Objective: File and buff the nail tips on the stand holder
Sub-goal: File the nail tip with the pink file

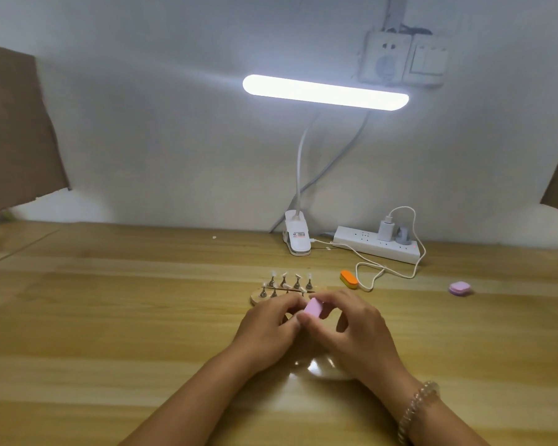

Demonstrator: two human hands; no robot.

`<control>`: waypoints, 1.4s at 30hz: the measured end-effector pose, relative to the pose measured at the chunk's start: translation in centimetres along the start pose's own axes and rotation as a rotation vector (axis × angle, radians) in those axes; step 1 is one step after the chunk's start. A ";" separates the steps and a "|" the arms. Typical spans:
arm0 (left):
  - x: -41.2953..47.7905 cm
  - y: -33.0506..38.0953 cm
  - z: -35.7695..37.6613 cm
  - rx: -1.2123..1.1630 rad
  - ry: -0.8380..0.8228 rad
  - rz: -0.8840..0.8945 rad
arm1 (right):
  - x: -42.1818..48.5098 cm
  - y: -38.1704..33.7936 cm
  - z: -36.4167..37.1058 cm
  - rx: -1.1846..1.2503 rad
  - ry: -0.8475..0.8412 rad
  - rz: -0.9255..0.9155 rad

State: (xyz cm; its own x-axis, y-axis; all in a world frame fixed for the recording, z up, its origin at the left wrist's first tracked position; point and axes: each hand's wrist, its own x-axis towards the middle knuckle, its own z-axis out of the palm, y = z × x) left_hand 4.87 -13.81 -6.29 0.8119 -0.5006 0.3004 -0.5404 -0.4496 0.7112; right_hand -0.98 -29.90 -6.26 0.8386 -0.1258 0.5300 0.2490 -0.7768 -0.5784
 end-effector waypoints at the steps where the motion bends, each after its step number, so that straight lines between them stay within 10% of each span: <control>1: 0.0 0.0 0.0 0.001 0.002 -0.001 | 0.1 0.1 0.0 0.020 0.014 0.028; 42: 0.1 -0.2 0.3 -0.117 0.009 -0.004 | 0.3 0.0 -0.4 0.020 0.038 0.059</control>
State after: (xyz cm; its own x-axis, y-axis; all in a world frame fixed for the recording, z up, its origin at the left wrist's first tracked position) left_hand 5.02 -13.97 -6.58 0.8160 -0.4923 0.3030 -0.5085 -0.3619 0.7813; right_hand -0.95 -30.21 -5.85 0.8331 -0.1946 0.5178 0.2096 -0.7551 -0.6211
